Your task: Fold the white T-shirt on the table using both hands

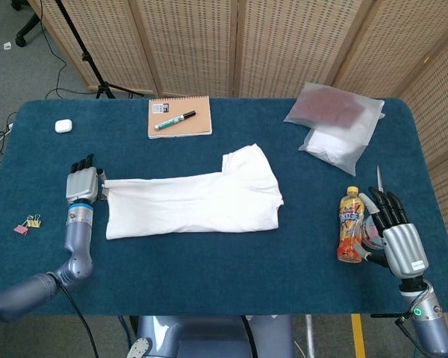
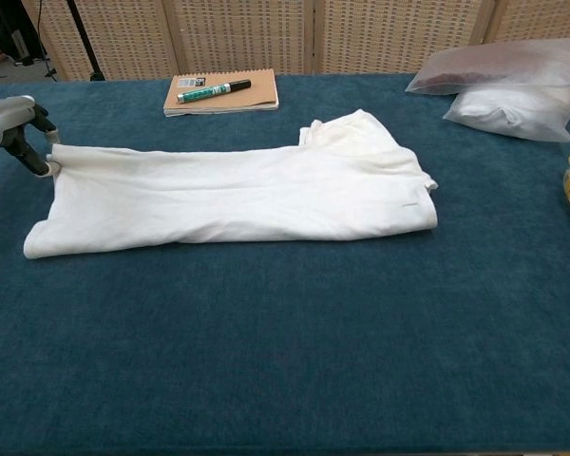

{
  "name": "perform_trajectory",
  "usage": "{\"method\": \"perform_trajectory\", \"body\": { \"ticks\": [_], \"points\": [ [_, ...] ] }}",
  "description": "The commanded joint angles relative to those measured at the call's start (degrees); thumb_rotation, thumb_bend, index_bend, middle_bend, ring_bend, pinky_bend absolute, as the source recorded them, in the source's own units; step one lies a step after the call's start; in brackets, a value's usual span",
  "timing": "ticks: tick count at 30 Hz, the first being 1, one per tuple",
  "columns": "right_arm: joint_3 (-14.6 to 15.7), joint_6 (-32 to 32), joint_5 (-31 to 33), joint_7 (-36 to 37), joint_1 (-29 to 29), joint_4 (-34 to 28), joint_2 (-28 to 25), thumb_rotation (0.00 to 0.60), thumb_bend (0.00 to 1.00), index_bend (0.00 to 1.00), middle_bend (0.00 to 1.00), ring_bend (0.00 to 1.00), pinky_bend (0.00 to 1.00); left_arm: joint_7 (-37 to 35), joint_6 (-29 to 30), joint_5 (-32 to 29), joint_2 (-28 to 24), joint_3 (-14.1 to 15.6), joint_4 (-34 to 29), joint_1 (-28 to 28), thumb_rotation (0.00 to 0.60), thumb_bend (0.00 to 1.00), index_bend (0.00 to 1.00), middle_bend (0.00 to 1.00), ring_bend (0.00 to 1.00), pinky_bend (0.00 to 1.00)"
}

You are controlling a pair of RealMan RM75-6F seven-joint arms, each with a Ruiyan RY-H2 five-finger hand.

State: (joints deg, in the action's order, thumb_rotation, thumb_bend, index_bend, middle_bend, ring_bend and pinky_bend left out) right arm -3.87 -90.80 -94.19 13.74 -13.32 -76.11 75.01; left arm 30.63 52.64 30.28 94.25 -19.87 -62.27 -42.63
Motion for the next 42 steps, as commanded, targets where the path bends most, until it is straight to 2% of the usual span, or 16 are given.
{"method": "perform_trajectory", "body": {
  "ticks": [1,5,11,15,21,26,29,36,42],
  "points": [
    [0.00,0.02,-0.01,-0.04,0.04,-0.07,-0.02,0.600,0.00,0.00,0.00,0.00,0.00,1.69,0.04,-1.97,-2.73,0.20,-1.37,0.76,0.600,0.58,0.74,0.00,0.00,0.00],
    [0.04,0.07,-0.13,-0.17,0.08,-0.18,-0.03,0.600,0.00,0.00,0.00,0.00,0.00,2.50,-1.11,-3.42,-5.52,1.05,-1.48,1.68,0.600,0.57,0.76,0.00,0.00,0.00],
    [0.14,0.41,-0.18,-0.45,0.09,-0.20,0.09,0.600,0.00,0.00,0.00,0.00,0.00,1.08,-4.63,-4.93,-7.93,1.59,2.51,2.80,0.600,0.57,0.77,0.00,0.00,0.00],
    [0.19,0.67,-0.27,-0.83,0.01,-0.15,0.26,0.600,0.00,0.00,0.00,0.00,0.00,-0.74,-9.46,-5.77,-8.21,1.90,8.65,3.10,0.600,0.57,0.77,0.00,0.00,0.00],
    [0.23,1.13,-0.13,-1.13,-0.04,0.10,0.53,0.600,0.00,0.00,0.00,0.00,0.00,-3.82,-16.54,-5.90,-5.77,2.29,19.50,3.01,0.600,0.58,0.77,0.00,0.00,0.00],
    [0.23,1.36,-0.10,-1.30,-0.09,0.23,0.65,0.600,0.00,0.00,0.00,0.00,0.00,-7.89,-19.70,-3.51,-4.81,1.67,23.15,3.08,0.600,0.58,0.77,0.00,0.00,0.00],
    [0.22,1.47,-0.07,-1.30,-0.11,0.30,0.69,0.600,0.00,0.00,0.00,0.00,0.00,-13.28,-19.91,0.98,-6.27,0.58,20.29,3.79,0.600,0.58,0.77,0.00,0.00,0.00],
    [0.19,1.24,-0.19,-1.08,-0.02,0.20,0.55,0.600,0.00,0.00,0.00,0.00,0.00,-26.75,-16.14,12.65,-13.13,-2.29,4.74,7.59,0.600,0.59,0.78,0.00,0.00,0.00],
    [0.21,1.07,-0.35,-0.90,0.06,-0.05,0.33,0.600,0.00,0.00,0.00,0.00,0.00,-29.97,-12.80,15.74,-17.67,-2.80,-7.04,9.08,0.600,0.60,0.78,0.00,0.00,0.00]
  ]
}}
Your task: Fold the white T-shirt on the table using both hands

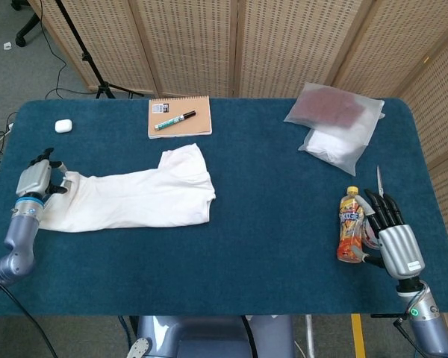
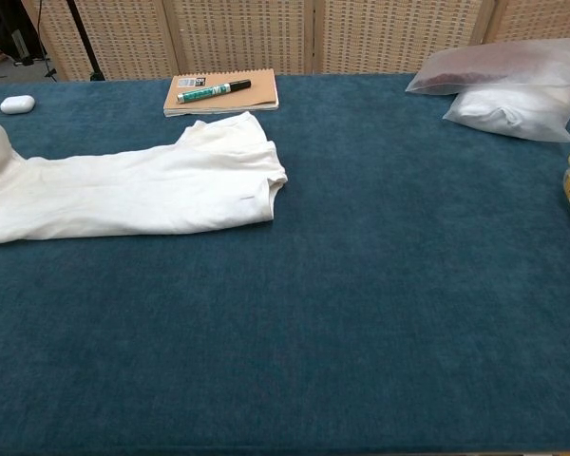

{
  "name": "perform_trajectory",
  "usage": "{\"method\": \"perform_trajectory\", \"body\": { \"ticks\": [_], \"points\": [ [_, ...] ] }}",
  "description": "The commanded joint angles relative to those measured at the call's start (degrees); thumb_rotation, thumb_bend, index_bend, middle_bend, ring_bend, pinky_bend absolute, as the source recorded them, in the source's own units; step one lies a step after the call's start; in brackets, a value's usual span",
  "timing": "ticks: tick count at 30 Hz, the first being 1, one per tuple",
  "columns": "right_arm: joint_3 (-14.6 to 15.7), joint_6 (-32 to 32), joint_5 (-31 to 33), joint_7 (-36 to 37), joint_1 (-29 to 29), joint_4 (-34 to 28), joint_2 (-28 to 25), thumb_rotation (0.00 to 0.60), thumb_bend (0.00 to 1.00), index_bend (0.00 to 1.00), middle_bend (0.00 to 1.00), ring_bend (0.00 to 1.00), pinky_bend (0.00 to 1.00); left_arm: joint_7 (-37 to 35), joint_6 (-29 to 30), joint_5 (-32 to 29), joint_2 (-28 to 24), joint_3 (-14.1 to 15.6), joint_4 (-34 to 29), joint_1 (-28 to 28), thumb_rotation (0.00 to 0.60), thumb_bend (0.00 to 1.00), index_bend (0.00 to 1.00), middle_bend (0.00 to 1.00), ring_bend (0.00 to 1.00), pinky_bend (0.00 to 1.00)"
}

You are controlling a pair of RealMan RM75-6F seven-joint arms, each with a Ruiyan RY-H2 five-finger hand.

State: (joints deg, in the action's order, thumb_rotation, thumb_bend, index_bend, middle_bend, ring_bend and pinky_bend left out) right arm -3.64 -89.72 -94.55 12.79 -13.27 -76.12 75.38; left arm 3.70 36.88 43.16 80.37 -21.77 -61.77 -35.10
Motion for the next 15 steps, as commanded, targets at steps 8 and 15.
{"method": "perform_trajectory", "body": {
  "ticks": [8,15],
  "points": [
    [-0.04,-0.03,0.03,0.49,0.07,-0.19,-0.30,0.600,0.00,0.00,0.00,0.00,0.00,-0.54,7.82,0.82,-3.47,-0.89,-14.54,-0.69,0.600,0.62,0.78,0.00,0.00,0.00],
    [-0.13,0.01,0.15,0.84,0.10,-0.23,-0.48,0.600,0.00,0.00,0.00,0.00,0.00,3.77,11.28,-2.99,0.48,-1.33,-16.67,-5.29,0.600,0.62,0.78,0.00,0.00,0.00]
  ]
}}
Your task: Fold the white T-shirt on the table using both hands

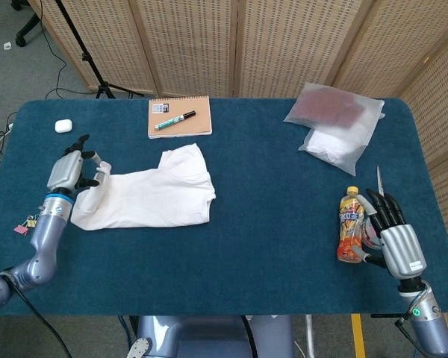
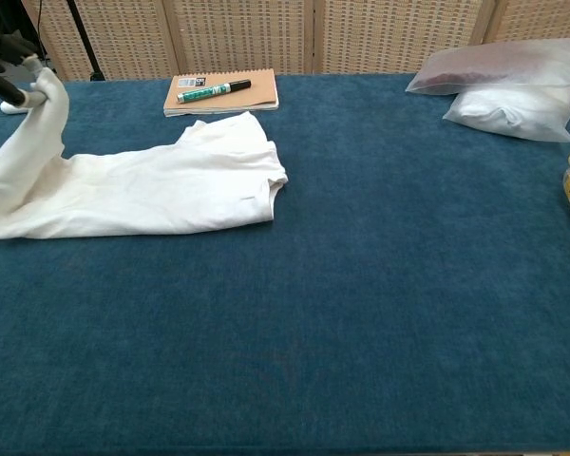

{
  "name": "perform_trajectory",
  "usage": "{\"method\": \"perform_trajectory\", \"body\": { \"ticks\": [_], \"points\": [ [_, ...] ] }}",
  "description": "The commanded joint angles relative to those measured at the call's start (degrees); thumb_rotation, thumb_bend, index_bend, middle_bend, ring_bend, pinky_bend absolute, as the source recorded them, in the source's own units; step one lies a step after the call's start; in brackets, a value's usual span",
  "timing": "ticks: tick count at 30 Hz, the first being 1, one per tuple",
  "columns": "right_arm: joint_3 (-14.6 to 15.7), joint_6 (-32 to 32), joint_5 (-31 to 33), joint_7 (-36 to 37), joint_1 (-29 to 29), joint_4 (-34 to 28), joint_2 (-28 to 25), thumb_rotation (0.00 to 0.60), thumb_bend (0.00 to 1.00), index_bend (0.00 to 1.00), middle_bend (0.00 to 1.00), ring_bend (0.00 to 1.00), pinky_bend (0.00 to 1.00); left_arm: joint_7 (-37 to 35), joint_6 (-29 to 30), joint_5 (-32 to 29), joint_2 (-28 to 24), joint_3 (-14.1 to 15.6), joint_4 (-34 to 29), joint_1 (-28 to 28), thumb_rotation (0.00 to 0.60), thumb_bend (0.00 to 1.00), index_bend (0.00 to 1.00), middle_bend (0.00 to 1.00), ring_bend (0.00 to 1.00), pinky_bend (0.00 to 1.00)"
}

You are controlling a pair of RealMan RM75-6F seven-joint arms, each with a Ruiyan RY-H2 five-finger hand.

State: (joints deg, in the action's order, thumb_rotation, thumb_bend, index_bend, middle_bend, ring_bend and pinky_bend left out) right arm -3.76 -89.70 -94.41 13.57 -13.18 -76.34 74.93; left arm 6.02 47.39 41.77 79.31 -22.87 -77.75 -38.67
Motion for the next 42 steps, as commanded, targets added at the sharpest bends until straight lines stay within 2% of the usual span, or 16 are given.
{"method": "perform_trajectory", "body": {
  "ticks": [1,8,18,31,42],
  "points": [
    [-0.05,-0.03,0.03,0.10,0.01,-0.02,-0.08,0.600,0.00,0.00,0.00,0.00,0.00,2.15,1.04,-2.13,2.23,-0.31,-0.72,-2.55,0.600,0.62,0.78,0.00,0.00,0.00],
    [-0.33,-0.04,0.49,1.00,0.11,-0.02,-0.47,0.600,0.00,0.00,0.00,0.00,0.00,7.56,3.28,-7.69,8.08,-1.05,1.59,-8.63,0.600,0.62,0.78,0.00,0.00,0.00],
    [-0.59,0.19,0.99,1.89,0.14,0.09,-0.73,0.600,0.00,0.00,0.00,0.00,0.00,11.58,3.11,-13.13,14.43,-2.32,8.11,-15.15,0.600,0.62,0.78,0.00,0.00,0.00],
    [-1.25,0.61,2.08,2.75,0.13,0.34,-1.03,0.600,0.00,0.00,0.00,0.00,0.00,13.24,1.09,-16.86,22.17,-4.95,18.48,-22.16,0.600,0.61,0.78,0.00,0.00,0.00],
    [-1.84,0.95,3.02,3.77,0.13,0.53,-1.34,0.600,0.00,0.00,0.00,0.00,0.00,15.37,-3.68,-20.85,28.56,-6.25,28.47,-27.09,0.600,0.59,0.78,0.00,0.00,0.00]
  ]
}}
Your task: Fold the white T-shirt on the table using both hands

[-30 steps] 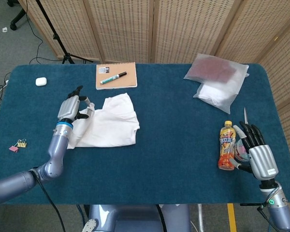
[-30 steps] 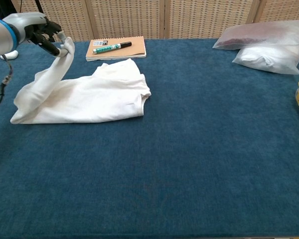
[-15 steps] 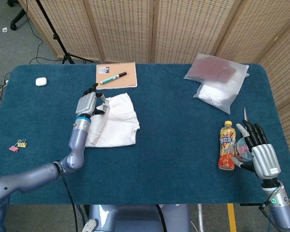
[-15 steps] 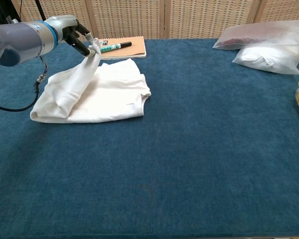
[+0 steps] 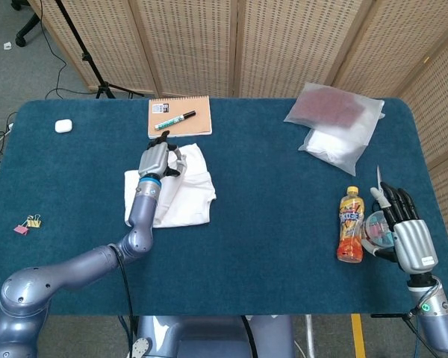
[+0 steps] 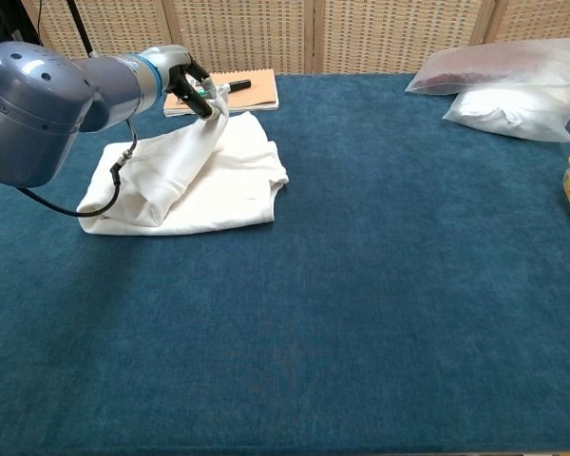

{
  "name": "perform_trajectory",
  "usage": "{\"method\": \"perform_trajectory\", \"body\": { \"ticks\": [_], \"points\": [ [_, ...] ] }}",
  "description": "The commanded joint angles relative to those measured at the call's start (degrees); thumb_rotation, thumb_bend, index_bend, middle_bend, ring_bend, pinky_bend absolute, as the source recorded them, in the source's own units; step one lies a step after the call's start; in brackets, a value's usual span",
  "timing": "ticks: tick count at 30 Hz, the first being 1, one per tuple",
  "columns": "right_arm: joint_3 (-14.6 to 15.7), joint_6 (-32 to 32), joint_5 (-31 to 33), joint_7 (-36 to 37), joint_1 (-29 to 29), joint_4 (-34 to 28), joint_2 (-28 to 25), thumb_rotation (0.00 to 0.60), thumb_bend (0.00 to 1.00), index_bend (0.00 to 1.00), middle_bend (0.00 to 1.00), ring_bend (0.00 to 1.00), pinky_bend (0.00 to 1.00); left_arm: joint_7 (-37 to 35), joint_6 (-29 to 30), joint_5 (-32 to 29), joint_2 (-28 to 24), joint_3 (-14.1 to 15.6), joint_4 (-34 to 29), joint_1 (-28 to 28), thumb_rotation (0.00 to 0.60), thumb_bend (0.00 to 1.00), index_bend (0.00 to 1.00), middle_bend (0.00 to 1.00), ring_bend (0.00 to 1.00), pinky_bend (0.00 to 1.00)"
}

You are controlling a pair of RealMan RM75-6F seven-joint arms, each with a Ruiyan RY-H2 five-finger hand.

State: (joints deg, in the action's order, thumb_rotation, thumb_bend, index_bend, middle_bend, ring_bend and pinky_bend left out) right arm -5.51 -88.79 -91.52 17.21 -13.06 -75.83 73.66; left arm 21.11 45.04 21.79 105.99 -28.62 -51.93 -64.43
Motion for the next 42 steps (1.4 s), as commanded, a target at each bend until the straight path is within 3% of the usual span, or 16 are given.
{"method": "perform_trajectory", "body": {
  "ticks": [1,7,11,13,15,19,24,27,29,31,33,35,42],
  "points": [
    [-0.18,0.07,0.25,0.22,0.01,0.04,-0.11,0.600,0.00,0.00,0.00,0.00,0.00,0.08,-1.74,-0.89,2.54,-0.72,3.74,-1.73,0.600,0.59,0.78,0.00,0.00,0.00],
    [-0.52,0.64,0.98,0.90,-0.08,0.33,-0.29,0.600,0.00,0.00,0.00,0.00,0.00,-0.82,-4.14,0.10,7.10,-1.20,11.21,-4.08,0.600,0.56,0.74,0.00,0.00,0.00],
    [-0.67,0.82,1.24,1.34,-0.10,0.57,-0.39,0.600,0.00,0.00,0.00,0.00,0.00,-3.46,-4.71,3.30,8.55,-1.38,13.52,-4.42,0.600,0.34,0.12,0.00,0.00,0.00],
    [-0.70,0.86,1.28,1.49,-0.10,0.68,-0.40,0.600,0.00,0.00,0.00,0.00,0.00,-6.41,-4.88,5.67,8.59,-1.81,13.29,-4.02,0.600,0.25,0.01,0.00,0.00,0.00],
    [-0.65,0.88,1.21,1.51,-0.09,0.70,-0.42,0.600,0.00,0.00,0.00,0.00,0.00,-8.73,-4.36,8.46,8.33,-1.64,12.72,-3.50,0.600,0.18,0.00,0.00,0.00,0.00],
    [-0.51,0.85,0.98,1.31,-0.06,0.64,-0.44,0.600,0.00,0.00,0.00,0.00,0.00,-13.05,-2.91,14.80,6.18,-0.56,8.92,-1.57,0.600,0.13,0.00,0.00,0.00,0.00],
    [-0.28,0.77,0.63,1.03,-0.02,0.50,-0.38,0.600,0.00,0.00,0.00,0.00,0.00,-17.79,-0.92,23.07,0.05,2.04,-0.88,3.22,0.600,0.13,0.00,0.00,0.00,0.00],
    [-0.12,0.67,0.36,0.75,0.02,0.31,-0.33,0.600,0.00,0.00,0.00,0.00,0.00,-21.36,0.55,29.95,-6.32,5.11,-9.54,8.00,0.600,0.15,0.00,0.00,0.00,0.00],
    [-0.03,0.61,0.17,0.51,0.02,0.24,-0.28,0.600,0.00,0.00,0.00,0.00,0.00,-23.46,1.26,34.23,-10.77,7.47,-14.60,11.15,0.600,0.16,0.05,0.00,0.00,0.00],
    [0.06,0.54,0.00,0.28,0.03,0.12,-0.24,0.600,0.00,0.00,0.00,0.00,0.00,-25.12,2.08,38.35,-14.71,9.92,-18.33,13.83,0.600,0.18,0.17,0.00,0.00,0.00],
    [0.15,0.52,-0.17,0.06,0.02,0.01,-0.21,0.600,0.00,0.00,0.00,0.00,0.00,-26.17,2.31,40.99,-17.55,11.97,-20.48,15.72,0.600,0.20,0.28,0.00,0.00,0.00],
    [0.23,0.49,-0.32,-0.18,0.02,-0.10,-0.17,0.600,0.00,0.00,0.00,0.00,0.00,-27.25,2.23,43.05,-20.10,13.81,-22.08,17.34,0.600,0.21,0.31,0.00,0.00,0.00],
    [0.41,0.45,-0.60,-0.79,0.03,-0.40,-0.12,0.600,0.00,0.00,0.00,0.00,0.00,-29.14,3.24,49.44,-24.14,18.91,-20.52,20.62,0.600,0.21,0.34,0.00,0.00,0.00]
  ]
}}
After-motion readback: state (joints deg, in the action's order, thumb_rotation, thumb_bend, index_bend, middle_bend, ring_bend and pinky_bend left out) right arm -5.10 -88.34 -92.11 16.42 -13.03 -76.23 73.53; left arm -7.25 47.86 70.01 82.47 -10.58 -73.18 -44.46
